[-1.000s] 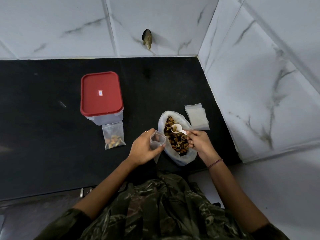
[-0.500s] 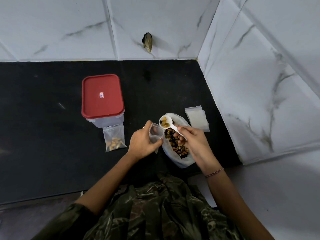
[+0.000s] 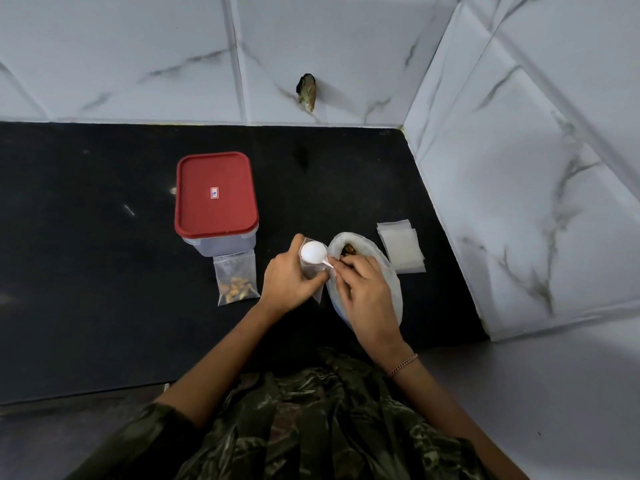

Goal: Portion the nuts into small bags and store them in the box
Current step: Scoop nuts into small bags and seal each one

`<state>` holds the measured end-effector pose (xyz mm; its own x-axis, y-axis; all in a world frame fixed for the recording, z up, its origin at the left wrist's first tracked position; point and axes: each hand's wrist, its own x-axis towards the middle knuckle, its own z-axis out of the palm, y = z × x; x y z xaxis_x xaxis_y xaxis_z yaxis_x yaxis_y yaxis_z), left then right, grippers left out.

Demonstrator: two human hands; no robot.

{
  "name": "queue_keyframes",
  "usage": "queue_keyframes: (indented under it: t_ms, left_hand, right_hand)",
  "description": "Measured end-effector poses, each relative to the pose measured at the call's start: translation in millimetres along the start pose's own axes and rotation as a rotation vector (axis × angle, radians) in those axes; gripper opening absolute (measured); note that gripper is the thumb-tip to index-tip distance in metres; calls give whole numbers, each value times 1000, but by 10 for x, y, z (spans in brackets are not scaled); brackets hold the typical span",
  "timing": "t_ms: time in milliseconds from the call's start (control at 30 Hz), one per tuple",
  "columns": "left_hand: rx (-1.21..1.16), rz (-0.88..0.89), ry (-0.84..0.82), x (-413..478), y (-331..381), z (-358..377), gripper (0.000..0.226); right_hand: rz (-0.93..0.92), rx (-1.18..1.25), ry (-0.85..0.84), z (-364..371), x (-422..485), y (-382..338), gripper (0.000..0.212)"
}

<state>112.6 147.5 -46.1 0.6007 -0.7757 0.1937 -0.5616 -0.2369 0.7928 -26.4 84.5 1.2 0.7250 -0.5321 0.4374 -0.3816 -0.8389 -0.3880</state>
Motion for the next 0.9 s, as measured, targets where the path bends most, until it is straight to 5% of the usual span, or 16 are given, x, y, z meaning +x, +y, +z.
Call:
queue_keyframes:
  t_ms: [133,367,633,900]
  left_hand:
    - [-1,13,5,-4,-5,-11,51]
    - [49,19,9,18,20,-47,53]
    - [63,30,34,-39,-68,-127,49]
    - [6,-15,110,-226,-204,-256,48]
  right_hand:
    - [-20,-25,23,2,-22,26,28]
    - [521,374,-71,-99,81,-2,23]
    - [538,414,-159,-13,134,129,21]
    - [507,318,-472,235,328,201,18]
